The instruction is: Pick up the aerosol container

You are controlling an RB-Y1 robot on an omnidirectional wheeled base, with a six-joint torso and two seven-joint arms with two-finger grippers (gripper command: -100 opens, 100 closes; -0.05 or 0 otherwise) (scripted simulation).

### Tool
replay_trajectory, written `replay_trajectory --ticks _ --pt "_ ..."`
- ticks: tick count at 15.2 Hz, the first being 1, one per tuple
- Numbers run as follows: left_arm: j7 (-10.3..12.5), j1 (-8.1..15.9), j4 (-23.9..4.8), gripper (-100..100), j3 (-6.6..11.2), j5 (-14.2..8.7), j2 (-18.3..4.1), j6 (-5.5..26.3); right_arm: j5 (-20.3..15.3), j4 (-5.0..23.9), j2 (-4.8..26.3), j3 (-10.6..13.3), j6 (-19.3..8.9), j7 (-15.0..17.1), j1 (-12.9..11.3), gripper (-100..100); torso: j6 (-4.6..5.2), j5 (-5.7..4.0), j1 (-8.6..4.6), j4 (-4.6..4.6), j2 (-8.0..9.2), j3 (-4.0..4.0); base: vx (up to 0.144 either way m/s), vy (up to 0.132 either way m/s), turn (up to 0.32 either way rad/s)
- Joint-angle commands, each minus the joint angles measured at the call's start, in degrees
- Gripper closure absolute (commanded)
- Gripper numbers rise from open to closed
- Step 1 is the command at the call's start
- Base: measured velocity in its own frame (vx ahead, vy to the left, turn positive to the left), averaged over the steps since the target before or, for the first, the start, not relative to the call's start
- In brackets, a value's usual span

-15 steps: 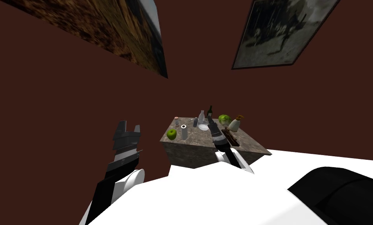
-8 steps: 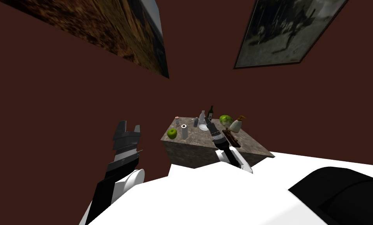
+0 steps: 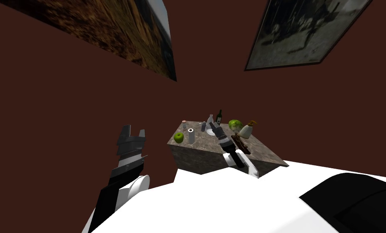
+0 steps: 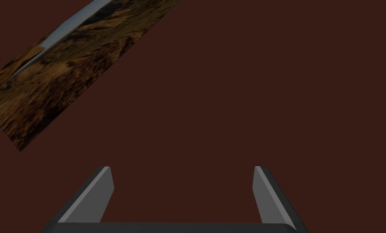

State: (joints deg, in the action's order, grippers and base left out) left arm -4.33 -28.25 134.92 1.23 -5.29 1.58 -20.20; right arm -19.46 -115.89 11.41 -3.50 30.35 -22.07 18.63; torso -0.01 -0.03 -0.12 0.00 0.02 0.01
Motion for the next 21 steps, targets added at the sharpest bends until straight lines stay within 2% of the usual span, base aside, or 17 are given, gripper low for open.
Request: replay_trajectory --ticks 1,2,4,5,7,8,10,11,13,14,15,17,18,20,21 --pt "0.0 0.0 0.0 0 0.0 0.0 0.0 0.0 -0.53 0.99 -0.01 -0.28 0.38 -2.29 -0.41 -100 0.0 0.0 0.0 0.0 0.0 0.0 -0.011 -0.019 0.031" --pt "0.0 0.0 0.0 0 0.0 0.0 0.0 0.0 -2.09 2.89 0.3 -1.14 0.44 -3.91 -1.66 -100 0.01 0.0 0.02 0.0 0.0 0.0 -0.015 -0.019 0.072" --pt "0.0 0.0 0.0 0 0.0 0.0 0.0 0.0 -2.09 2.89 0.3 -1.14 0.44 -5.78 -1.66 -100 0.0 0.0 0.01 0.0 0.01 0.01 -0.014 -0.02 0.056" --pt "0.0 0.0 0.0 0 0.0 0.0 0.0 0.0 -3.7 4.85 0.57 -2.02 0.5 -7.34 -2.95 -100 0.01 0.0 0.02 0.0 0.0 0.0 -0.015 -0.02 0.093" --pt "0.0 0.0 0.0 0 0.0 0.0 0.0 0.0 -3.7 4.85 0.57 -2.02 0.5 -9.36 -2.95 -100 0.0 0.0 0.01 0.0 0.01 0.0 -0.013 -0.021 0.058" --pt "0.0 0.0 0.0 0 0.0 0.0 0.0 0.0 -5.34 6.84 0.79 -2.92 0.57 -10.83 -4.27 -100 0.01 0.0 0.02 0.0 0.0 0.0 -0.014 -0.021 0.087" --pt "0.0 0.0 0.0 0 0.0 0.0 0.0 0.0 -5.34 6.84 0.79 -2.92 0.57 -13.02 -4.27 -100 0.0 0.0 0.0 0.0 0.0 0.0 -0.014 -0.024 0.062" --pt "0.0 0.0 0.0 0 0.0 0.0 0.0 0.0 -7.0 8.88 0.98 -3.84 0.63 -14.34 -5.61 -100 0.01 0.0 0.01 0.0 0.0 0.0 -0.016 -0.022 0.089" --pt "0.0 0.0 0.0 0 0.0 0.0 0.0 0.0 -7.0 8.88 0.98 -3.84 0.63 -16.73 -5.61 -100 0.0 0.0 0.0 0.0 0.01 0.01 -0.015 -0.022 0.059" --pt "0.0 0.0 0.0 0 0.0 0.0 0.0 0.0 -7.0 8.88 0.98 -3.84 0.63 -16.73 -5.61 -100 0.02 0.0 0.01 0.0 0.01 0.0 -0.006 -0.01 -0.008" --pt "0.0 0.0 0.0 0 0.0 0.0 0.0 0.0 -8.69 10.94 1.12 -4.77 0.7 -18.82 -6.96 -100 0.02 0.01 0.04 0.0 -0.01 0.0 -0.011 -0.016 0.079" --pt "0.0 0.0 0.0 0 0.0 0.0 0.0 0.0 -8.69 10.94 1.12 -4.77 0.7 -20.49 -6.96 -100 0.0 0.01 0.02 0.0 -0.01 0.0 -0.012 -0.02 0.07" --pt "0.0 0.0 0.0 0 0.0 0.0 0.0 0.0 -10.38 13.02 1.23 -5.7 0.76 -22.08 -8.33 -100 0.01 0.01 0.03 0.0 -0.01 0.0 -0.016 -0.019 0.074" --pt "0.0 0.0 0.0 0 0.0 0.0 0.0 0.0 -10.38 13.02 1.23 -5.7 0.76 -24.29 -8.33 -100 0.0 0.0 0.01 0.0 0.0 0.0 -0.017 -0.022 0.068" --pt "0.0 0.0 0.0 0 0.0 0.0 0.0 0.0 -12.09 15.11 1.3 -6.64 0.83 -25.59 -9.7 -100 0.02 0.0 0.02 0.0 0.01 0.0 -0.018 -0.02 0.072"
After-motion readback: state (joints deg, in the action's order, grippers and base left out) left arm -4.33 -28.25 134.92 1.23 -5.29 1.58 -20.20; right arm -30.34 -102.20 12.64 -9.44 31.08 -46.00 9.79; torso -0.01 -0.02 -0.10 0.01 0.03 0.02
